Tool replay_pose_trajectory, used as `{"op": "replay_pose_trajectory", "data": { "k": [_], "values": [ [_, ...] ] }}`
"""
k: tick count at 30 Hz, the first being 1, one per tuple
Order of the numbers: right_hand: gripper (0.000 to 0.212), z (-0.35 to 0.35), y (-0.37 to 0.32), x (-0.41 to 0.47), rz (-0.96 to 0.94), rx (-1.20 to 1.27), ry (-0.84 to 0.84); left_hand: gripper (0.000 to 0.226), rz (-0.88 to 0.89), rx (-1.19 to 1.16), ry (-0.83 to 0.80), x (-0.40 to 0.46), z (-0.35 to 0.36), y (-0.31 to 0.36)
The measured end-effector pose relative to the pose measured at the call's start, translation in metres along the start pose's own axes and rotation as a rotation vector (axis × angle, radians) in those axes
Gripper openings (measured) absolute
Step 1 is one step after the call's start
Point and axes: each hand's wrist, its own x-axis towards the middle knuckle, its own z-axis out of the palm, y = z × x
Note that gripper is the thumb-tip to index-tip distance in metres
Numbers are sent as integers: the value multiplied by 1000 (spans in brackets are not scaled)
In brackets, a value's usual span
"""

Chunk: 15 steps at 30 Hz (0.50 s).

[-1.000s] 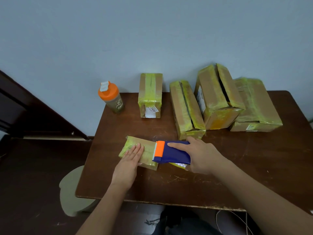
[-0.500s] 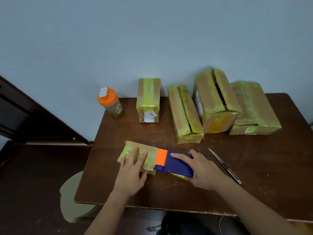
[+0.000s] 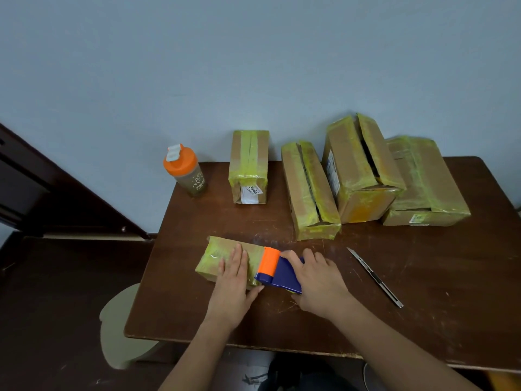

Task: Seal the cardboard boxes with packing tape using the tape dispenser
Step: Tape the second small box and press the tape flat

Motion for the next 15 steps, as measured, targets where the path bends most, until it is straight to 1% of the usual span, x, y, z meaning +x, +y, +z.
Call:
{"op": "replay_pose_trajectory", "data": {
  "k": [3,6,9,12,15],
  "values": [
    [101,-2,-1,3,-1,-16,-25,88,-14,8,-4,1,1,1],
    [105,-7,1,6,-14,13,-73,89,0,6,5,3,1,-1],
    [105,-11,6,3,-47,38,-121,87,33,27,-23,4,-2,-5],
    [102,-17,9,-4,-78,80,-116,82,59,85,-47,7,-7,-9],
    [100,-25,9,-8,-116,62,-103,81,58,107,-68,7,-8,-9]
  ]
}}
